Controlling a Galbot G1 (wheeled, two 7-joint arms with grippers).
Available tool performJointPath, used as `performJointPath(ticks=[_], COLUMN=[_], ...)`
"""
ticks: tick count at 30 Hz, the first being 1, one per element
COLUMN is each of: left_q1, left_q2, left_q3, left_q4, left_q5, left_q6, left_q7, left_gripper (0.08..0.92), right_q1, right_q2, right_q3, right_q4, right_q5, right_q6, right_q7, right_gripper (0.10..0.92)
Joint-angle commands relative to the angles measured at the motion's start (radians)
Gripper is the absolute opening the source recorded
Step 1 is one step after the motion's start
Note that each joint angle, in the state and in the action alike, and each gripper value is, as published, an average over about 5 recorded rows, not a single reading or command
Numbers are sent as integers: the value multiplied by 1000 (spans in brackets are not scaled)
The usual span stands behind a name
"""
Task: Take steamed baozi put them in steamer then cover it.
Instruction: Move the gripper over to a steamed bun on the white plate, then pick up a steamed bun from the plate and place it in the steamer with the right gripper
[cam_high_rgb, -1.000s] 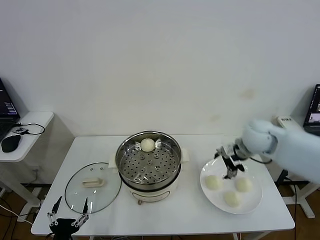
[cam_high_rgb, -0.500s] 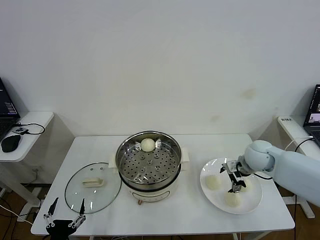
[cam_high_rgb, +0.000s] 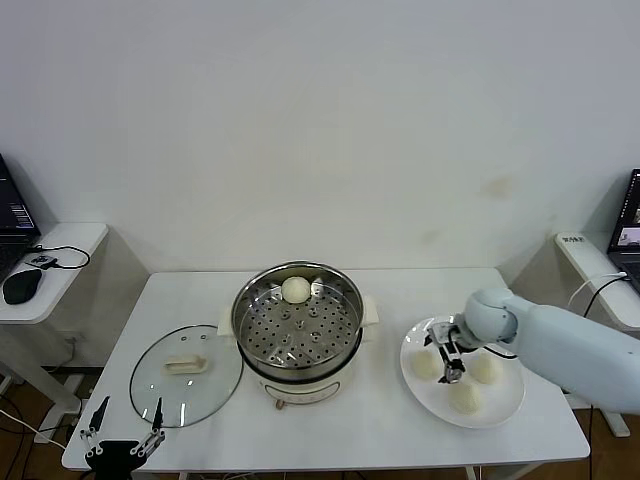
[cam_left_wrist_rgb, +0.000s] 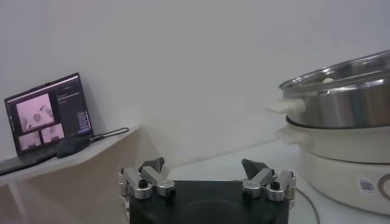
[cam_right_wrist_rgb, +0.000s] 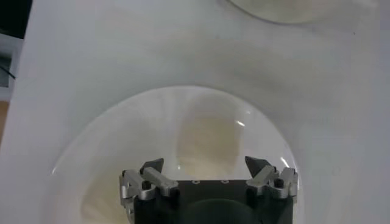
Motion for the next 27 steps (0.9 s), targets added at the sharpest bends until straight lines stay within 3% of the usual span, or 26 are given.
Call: performJointPath(ticks=[1,10,19,27], left_q1=[0,-3,-9,-20], left_q2=[1,1,3,13], left_q3=[1,5,6,15], left_q4=[2,7,11,17], left_q5=[0,0,-1,-4], left_q6=[-1,-4,-4,-4], left_q7=[-1,-2,-4,-4], left_gripper=[823,823,823,823], right_q1=[-24,-15,66,392], right_q2=[63,61,35,-34], right_q3=[17,15,-10,-143], right_q4=[-70,-72,-40,65], right_q5=[-14,-11,22,189], right_q6=[-3,-9,-6,-32], right_q7=[5,-12,-58,-131], right_gripper=[781,671,653,653])
